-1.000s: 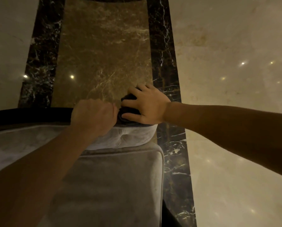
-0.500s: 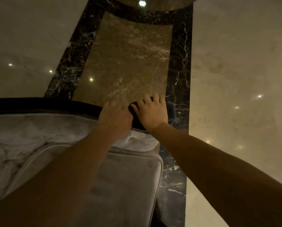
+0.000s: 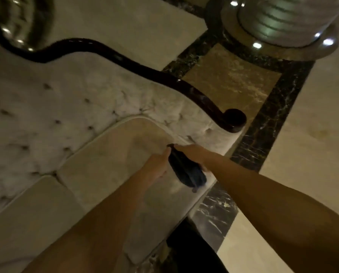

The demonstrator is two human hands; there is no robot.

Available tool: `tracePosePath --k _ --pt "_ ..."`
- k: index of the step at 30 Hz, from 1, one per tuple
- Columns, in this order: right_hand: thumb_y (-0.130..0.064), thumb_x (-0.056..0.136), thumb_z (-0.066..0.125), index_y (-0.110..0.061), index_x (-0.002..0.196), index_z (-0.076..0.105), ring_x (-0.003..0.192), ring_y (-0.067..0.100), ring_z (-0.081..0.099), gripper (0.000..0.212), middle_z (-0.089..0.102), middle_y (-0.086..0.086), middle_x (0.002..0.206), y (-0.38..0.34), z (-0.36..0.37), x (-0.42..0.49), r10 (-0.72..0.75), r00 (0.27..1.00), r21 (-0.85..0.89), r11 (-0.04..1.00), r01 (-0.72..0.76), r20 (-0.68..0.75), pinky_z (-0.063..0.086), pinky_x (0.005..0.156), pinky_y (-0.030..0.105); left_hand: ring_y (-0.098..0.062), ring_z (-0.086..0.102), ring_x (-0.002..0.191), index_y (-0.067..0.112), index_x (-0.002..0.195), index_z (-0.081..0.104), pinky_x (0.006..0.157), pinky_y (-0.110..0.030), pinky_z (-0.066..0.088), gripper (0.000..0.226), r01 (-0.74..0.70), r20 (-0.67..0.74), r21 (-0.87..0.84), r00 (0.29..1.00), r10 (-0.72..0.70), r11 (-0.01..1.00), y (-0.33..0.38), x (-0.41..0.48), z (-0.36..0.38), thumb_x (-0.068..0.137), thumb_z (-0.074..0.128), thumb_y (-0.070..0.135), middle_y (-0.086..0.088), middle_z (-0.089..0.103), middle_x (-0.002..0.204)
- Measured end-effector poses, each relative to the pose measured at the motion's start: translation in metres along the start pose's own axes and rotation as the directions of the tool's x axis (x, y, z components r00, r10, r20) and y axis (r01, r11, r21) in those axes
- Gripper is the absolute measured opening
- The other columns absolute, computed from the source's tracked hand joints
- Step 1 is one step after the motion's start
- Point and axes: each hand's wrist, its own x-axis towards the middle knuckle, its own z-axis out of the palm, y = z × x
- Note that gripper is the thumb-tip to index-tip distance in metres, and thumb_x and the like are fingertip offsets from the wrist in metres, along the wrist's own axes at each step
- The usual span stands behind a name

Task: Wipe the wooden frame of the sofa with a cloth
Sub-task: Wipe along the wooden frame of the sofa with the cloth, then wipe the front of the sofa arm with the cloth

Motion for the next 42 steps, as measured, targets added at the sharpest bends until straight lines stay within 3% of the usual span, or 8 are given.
tracePosePath --k 7,13,19,23,31,35,38,42 --pt "-0.032 0.097 0.049 -0.016 0.125 0.061 0.113 0.026 0.055 0.035 0.057 0.008 0.13 -0.023 0.187 -0.165 -0.039 0.885 0.16 0.986 -0.04 0.463 0.047 0.091 0.04 -0.027 0.065 0.104 0.006 0.119 0.06 0.088 -0.037 0.052 0.047 -0.162 -0.276 -0.447 0.961 0.037 0.88 -0.184 -0.202 -0.101 0.085 0.07 0.036 -0.011 0.068 0.118" --pt "0.006 0.094 0.053 -0.008 0.128 0.06 0.123 0.029 0.058 0.038 0.06 0.016 0.135 -0.027 0.33 -0.277 -0.235 0.671 0.103 0.967 0.232 0.703 0.054 0.093 0.037 -0.018 0.072 0.09 0.007 0.11 0.066 0.065 -0.029 0.061 0.023 -0.35 -0.403 -0.816 0.915 -0.021 0.46 -0.318 -0.345 -0.14 0.088 0.065 0.014 -0.01 0.075 0.103" --pt "0.006 0.09 0.062 -0.002 0.126 0.06 0.12 0.028 0.06 0.037 0.061 0.017 0.134 -0.03 0.451 -0.347 -0.117 0.529 -0.065 0.947 0.313 0.841 0.057 0.085 0.032 -0.022 0.073 0.093 0.009 0.109 0.067 0.066 -0.034 0.061 0.038 -0.45 -0.477 -0.857 0.877 -0.056 0.251 -0.416 -0.439 -0.165 0.076 0.073 0.026 -0.009 0.077 0.101" --pt "0.008 0.083 0.069 -0.013 0.118 0.062 0.119 0.03 0.06 0.041 0.062 0.014 0.131 -0.027 0.51 -0.357 -0.045 0.49 -0.143 0.929 0.341 0.871 0.055 0.093 0.041 -0.025 0.068 0.109 0.019 0.124 0.06 0.078 -0.038 0.059 0.057 -0.489 -0.522 -0.83 0.851 -0.064 0.267 -0.458 -0.474 -0.17 0.073 0.079 0.033 -0.008 0.071 0.119" --pt "-0.004 0.076 0.08 -0.013 0.12 0.061 0.1 0.026 0.071 0.048 0.072 0.01 0.112 -0.002 0.62 -0.393 0.147 0.363 -0.311 0.837 0.449 0.92 0.061 0.079 0.041 -0.024 0.062 0.11 0.014 0.125 0.058 0.085 -0.035 0.051 0.078 -0.569 -0.59 -0.796 0.655 -0.471 0.205 -0.529 -0.531 -0.167 0.054 0.087 0.025 -0.007 0.067 0.121" --pt "-0.014 0.079 0.08 -0.015 0.116 0.067 0.109 0.027 0.068 0.04 0.074 0.008 0.114 0.013 0.655 -0.403 0.243 0.284 -0.363 0.768 0.529 0.928 0.059 0.085 0.042 -0.024 0.06 0.11 0.015 0.123 0.06 0.084 -0.034 0.049 0.058 -0.652 -0.568 -0.754 0.581 -0.583 0.085 -0.569 -0.547 -0.156 0.069 0.081 0.017 -0.006 0.066 0.122" --pt "-0.023 0.077 0.082 -0.015 0.124 0.065 0.119 0.027 0.062 0.051 0.07 0.008 0.125 0.023 0.682 -0.408 0.266 0.296 -0.397 0.671 0.626 0.917 0.047 0.107 0.049 -0.024 0.058 0.112 0.016 0.129 0.054 0.09 -0.037 0.048 0.054 -0.67 -0.539 -0.743 0.595 -0.596 0.004 -0.604 -0.559 -0.149 0.079 0.073 0.02 -0.004 0.062 0.122" --pt "-0.03 0.076 0.081 -0.017 0.121 0.067 0.115 0.022 0.065 0.048 0.071 0.005 0.122 0.056 0.734 -0.434 0.195 0.304 -0.358 0.613 0.704 0.932 0.049 0.104 0.045 -0.028 0.061 0.112 0.014 0.126 0.057 0.1 -0.046 0.047 0.044 -0.689 -0.512 -0.718 0.615 -0.6 -0.094 -0.66 -0.576 -0.145 0.084 0.068 0.022 -0.008 0.065 0.122"
